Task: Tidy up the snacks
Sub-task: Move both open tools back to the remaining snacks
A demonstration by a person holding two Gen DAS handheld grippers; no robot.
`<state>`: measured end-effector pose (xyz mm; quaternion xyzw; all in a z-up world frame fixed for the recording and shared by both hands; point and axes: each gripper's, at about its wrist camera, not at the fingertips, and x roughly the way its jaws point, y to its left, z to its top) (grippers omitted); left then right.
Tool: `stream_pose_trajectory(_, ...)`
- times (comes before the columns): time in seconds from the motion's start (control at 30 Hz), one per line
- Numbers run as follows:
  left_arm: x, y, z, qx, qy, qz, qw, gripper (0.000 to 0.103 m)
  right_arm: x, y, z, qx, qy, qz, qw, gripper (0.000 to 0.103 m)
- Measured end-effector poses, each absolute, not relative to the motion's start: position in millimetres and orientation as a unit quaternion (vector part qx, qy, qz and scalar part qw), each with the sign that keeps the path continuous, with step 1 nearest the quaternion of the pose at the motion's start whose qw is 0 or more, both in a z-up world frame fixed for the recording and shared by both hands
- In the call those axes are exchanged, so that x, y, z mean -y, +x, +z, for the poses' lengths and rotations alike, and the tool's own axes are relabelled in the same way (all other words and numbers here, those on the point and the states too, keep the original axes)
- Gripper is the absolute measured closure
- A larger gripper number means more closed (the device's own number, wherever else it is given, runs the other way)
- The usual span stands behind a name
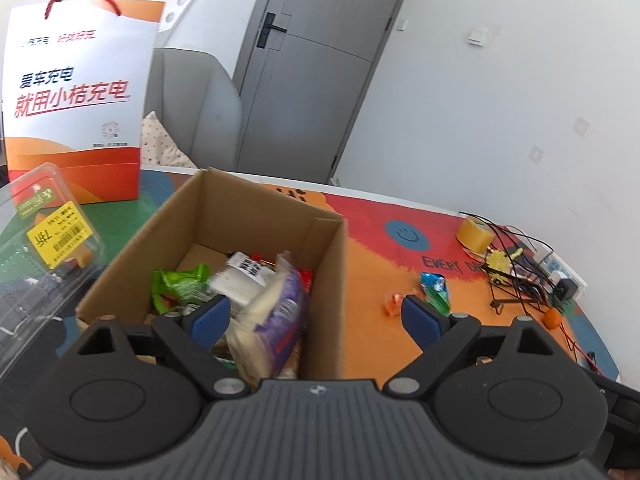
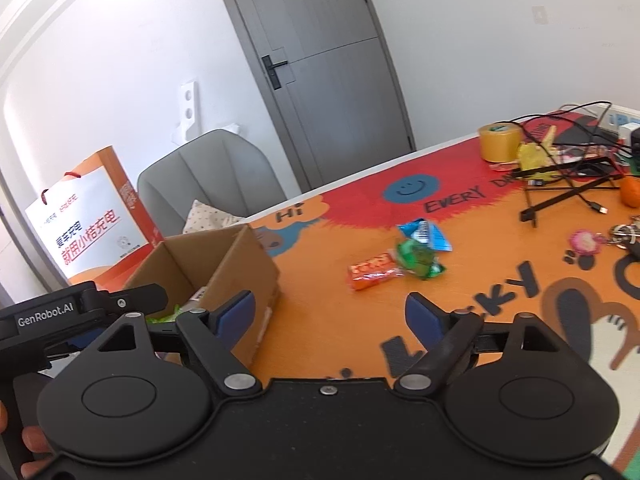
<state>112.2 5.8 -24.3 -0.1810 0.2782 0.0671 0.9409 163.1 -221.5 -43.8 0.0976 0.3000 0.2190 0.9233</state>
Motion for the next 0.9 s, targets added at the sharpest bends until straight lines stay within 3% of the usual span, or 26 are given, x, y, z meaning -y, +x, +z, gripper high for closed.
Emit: stream_pose_trajectory(0.9,73,104,-39,-0.313,-0.125,-0.017,0.941,0.011,298,140,-80,-0.335,0.082,0.164,0.924,0.018)
